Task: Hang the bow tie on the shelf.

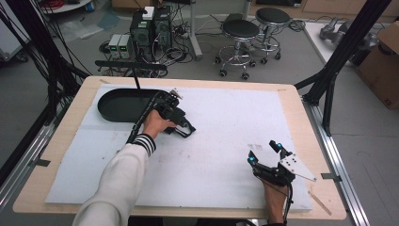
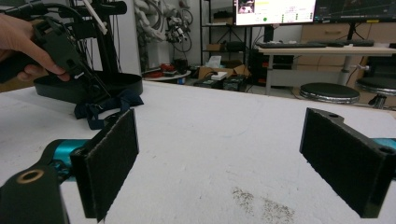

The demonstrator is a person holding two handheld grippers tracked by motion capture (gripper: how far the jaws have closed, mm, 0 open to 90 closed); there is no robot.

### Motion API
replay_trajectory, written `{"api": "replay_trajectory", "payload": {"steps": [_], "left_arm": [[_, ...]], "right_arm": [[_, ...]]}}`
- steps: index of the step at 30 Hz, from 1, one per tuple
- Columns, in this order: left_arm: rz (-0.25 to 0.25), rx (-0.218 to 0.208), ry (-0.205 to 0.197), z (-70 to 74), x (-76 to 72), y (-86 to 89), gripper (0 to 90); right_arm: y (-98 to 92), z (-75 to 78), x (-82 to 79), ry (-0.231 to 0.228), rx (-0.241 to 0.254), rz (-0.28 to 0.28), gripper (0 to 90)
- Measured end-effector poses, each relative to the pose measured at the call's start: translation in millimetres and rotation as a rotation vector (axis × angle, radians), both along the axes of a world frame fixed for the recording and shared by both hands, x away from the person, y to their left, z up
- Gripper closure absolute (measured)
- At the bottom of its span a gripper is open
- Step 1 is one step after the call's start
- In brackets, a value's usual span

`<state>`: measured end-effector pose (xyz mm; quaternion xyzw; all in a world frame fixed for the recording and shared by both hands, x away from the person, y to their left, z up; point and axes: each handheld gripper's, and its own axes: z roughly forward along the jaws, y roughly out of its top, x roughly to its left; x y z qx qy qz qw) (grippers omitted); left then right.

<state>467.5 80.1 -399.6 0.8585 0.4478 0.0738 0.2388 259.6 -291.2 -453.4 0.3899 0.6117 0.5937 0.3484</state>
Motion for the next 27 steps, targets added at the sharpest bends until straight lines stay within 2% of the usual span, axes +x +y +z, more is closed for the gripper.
{"api": "replay_trajectory", "payload": {"steps": [7,10,13,17,19,27], "left_arm": [[0.001,0.011,0.011,-5.8,3.5,-0.2,25.1],[0.012,0.018,-0.001,-8.4,5.2,-0.8,25.3],[0.013,0.007,-0.006,-8.5,6.5,-0.4,25.8],[0.016,0.006,0.002,-7.7,7.1,0.0,26.7],[0.012,-0.003,-0.002,-6.3,6.6,0.1,26.7],[0.000,-0.020,-0.011,0.6,3.5,2.0,27.0]], "right_arm": [[-1.0,-0.1,0.1,-0.004,0.005,-0.002,10.8],[-1.0,-0.2,-0.7,0.000,0.019,-0.003,10.8],[-1.2,-0.2,-0.6,0.000,0.020,-0.006,10.8],[-1.2,-0.3,-0.8,0.005,0.022,-0.006,10.8],[-1.6,-0.3,0.0,-0.006,0.016,-0.008,10.8],[-1.2,-0.3,-0.6,0.004,0.022,-0.007,10.8]]}}
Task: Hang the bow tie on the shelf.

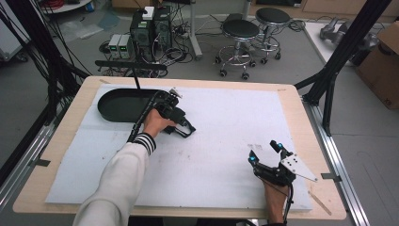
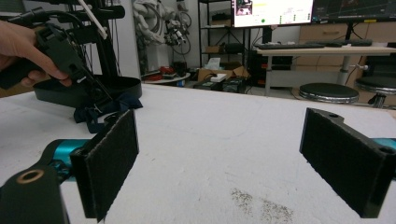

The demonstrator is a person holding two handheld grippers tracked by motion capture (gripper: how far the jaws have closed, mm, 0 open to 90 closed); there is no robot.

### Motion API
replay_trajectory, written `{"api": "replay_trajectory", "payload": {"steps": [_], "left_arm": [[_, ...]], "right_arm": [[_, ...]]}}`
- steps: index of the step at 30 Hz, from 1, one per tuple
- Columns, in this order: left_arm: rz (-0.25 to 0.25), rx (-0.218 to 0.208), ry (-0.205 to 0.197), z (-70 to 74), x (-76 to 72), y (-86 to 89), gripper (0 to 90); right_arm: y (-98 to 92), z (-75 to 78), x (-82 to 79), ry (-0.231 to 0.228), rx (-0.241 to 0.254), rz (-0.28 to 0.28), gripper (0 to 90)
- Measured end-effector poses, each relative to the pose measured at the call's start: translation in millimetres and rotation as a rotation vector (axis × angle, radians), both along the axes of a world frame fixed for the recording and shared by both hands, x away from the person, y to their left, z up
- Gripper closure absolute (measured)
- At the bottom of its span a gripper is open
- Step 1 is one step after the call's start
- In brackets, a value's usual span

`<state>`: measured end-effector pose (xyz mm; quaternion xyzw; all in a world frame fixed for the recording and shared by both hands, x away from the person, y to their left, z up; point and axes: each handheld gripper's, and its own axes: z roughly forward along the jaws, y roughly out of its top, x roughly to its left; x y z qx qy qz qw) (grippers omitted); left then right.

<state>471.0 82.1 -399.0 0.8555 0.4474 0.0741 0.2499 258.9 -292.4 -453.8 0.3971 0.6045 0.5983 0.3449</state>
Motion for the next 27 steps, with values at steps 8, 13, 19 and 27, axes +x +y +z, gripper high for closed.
{"api": "replay_trajectory", "payload": {"steps": [8,13,19,27], "left_arm": [[-0.007,0.003,0.007,4.1,-3.8,-2.5,27.1],[-0.018,0.017,0.006,2.5,-6.3,-7.5,27.1],[-0.027,0.071,0.013,-0.3,-9.4,-11.9,27.2],[-0.009,0.091,0.009,-3.4,-9.6,-12.6,27.5]], "right_arm": [[-0.5,0.0,0.5,-0.007,-0.004,-0.002,10.8],[-0.5,0.0,0.4,-0.006,-0.003,0.000,10.8],[-0.9,0.0,0.3,-0.003,0.004,0.000,10.8],[-0.8,0.0,0.1,-0.002,0.005,0.000,10.8]]}}
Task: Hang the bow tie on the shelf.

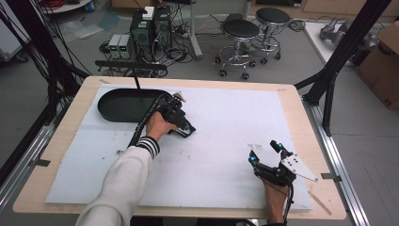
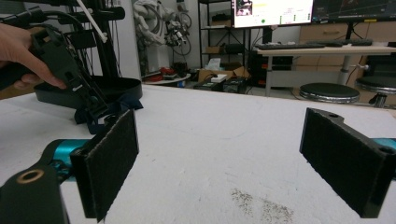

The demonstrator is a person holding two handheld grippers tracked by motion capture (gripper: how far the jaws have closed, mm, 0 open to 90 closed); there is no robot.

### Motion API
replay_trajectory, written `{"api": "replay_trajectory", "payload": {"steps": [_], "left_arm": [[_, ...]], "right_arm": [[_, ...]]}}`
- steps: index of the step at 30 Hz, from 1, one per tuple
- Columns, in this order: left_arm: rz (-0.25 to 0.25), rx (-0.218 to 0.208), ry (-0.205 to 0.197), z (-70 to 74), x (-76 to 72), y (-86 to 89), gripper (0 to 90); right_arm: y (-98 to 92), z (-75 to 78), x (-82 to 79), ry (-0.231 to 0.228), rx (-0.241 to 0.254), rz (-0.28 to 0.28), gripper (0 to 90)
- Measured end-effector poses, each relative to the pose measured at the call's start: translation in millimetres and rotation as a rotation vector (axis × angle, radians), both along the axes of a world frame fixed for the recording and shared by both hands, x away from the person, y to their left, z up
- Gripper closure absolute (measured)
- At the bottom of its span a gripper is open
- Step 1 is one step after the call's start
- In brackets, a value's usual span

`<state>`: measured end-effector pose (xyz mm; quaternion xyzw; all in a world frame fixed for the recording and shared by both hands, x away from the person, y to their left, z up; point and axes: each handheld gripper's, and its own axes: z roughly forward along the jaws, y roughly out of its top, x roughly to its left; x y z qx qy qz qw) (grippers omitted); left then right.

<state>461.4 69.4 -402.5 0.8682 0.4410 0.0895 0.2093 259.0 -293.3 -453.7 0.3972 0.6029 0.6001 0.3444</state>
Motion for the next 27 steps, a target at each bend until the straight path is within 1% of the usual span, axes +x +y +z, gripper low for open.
{"api": "replay_trajectory", "payload": {"steps": [4,7,13,15,16,18,20,27], "left_arm": [[0.002,-0.004,-0.002,-2.6,2.3,-0.2,27.7],[0.009,0.007,-0.005,-3.7,3.8,1.2,28.5],[0.010,0.022,-0.023,-5.0,4.2,0.2,30.0],[0.019,0.021,-0.035,-5.0,4.5,-0.1,30.0],[0.018,0.016,-0.038,-4.9,4.9,0.0,30.0],[0.020,0.024,-0.038,-5.1,5.6,-0.6,29.9],[0.024,0.022,-0.042,-4.8,6.0,-0.9,29.9],[0.031,0.046,-0.048,-7.2,7.6,-1.0,31.8]], "right_arm": [[-0.1,-0.2,-0.2,-0.003,0.002,0.000,10.8],[-0.2,-0.2,-0.3,-0.001,0.004,-0.001,10.8],[-0.3,-0.1,-0.3,0.002,0.007,-0.001,10.8],[-0.2,-0.1,-0.3,0.001,0.005,-0.001,10.8],[-0.1,-0.1,-0.2,0.000,0.004,-0.001,10.8],[-0.1,-0.1,-0.3,0.000,0.004,-0.002,10.8],[-0.1,-0.1,-0.3,0.000,0.005,-0.001,10.8],[-0.5,-0.1,0.0,-0.003,0.003,-0.003,10.8]]}}
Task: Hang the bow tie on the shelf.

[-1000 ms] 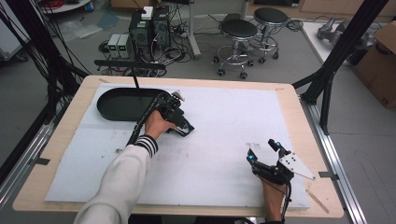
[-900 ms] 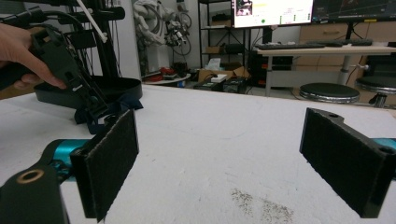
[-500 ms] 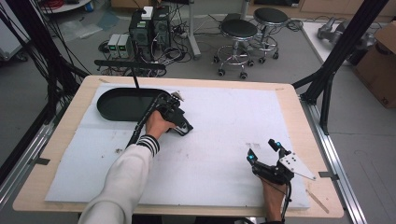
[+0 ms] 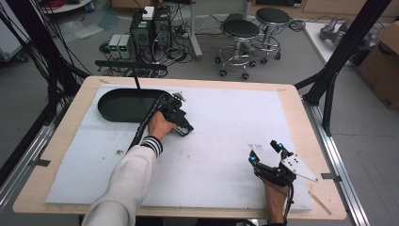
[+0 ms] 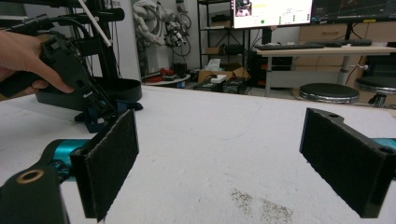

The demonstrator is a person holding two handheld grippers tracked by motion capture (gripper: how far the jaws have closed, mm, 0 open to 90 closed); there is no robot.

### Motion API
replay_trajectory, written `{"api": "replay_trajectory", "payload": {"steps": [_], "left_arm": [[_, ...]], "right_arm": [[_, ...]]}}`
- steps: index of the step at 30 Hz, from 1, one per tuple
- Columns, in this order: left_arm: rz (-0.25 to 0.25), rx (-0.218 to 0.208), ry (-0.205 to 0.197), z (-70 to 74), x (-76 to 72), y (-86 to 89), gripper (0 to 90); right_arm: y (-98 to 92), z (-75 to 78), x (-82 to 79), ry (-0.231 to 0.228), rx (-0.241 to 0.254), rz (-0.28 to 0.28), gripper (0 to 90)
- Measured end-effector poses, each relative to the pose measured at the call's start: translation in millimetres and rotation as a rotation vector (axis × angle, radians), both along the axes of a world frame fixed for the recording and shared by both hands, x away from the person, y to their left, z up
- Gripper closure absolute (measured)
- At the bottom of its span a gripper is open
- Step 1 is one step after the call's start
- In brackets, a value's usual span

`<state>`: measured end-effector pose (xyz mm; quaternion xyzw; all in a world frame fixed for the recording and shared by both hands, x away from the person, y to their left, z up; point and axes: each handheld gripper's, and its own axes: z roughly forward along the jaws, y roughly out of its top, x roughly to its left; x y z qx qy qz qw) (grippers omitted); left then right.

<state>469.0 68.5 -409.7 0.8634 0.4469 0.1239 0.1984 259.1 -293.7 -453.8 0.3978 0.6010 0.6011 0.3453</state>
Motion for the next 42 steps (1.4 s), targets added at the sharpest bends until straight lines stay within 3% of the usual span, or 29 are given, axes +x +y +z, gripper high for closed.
{"api": "replay_trajectory", "payload": {"steps": [14,18,23,30,35,42], "left_arm": [[-0.009,0.027,-0.011,1.1,-1.6,-2.7,34.2],[-0.011,0.018,-0.017,4.2,-3.6,-2.7,33.7],[-0.012,0.041,-0.002,2.7,-3.6,-1.8,33.4],[-0.011,0.033,0.000,2.1,-3.3,-2.7,33.5],[0.000,0.015,-0.018,11.9,-5.9,2.5,33.5],[-0.003,0.024,0.001,8.3,-4.0,2.2,35.1]], "right_arm": [[-0.6,-0.1,0.3,-0.003,0.002,0.000,10.8],[-0.4,0.0,0.3,-0.001,0.006,-0.001,10.8],[0.1,-0.1,-0.6,0.006,0.005,0.002,10.8],[-0.2,-0.1,-0.2,-0.002,0.004,0.002,10.8],[-1.2,-0.1,0.1,0.007,0.020,-0.001,10.8],[-0.3,-0.2,-0.4,-0.005,0.005,-0.001,10.8]]}}
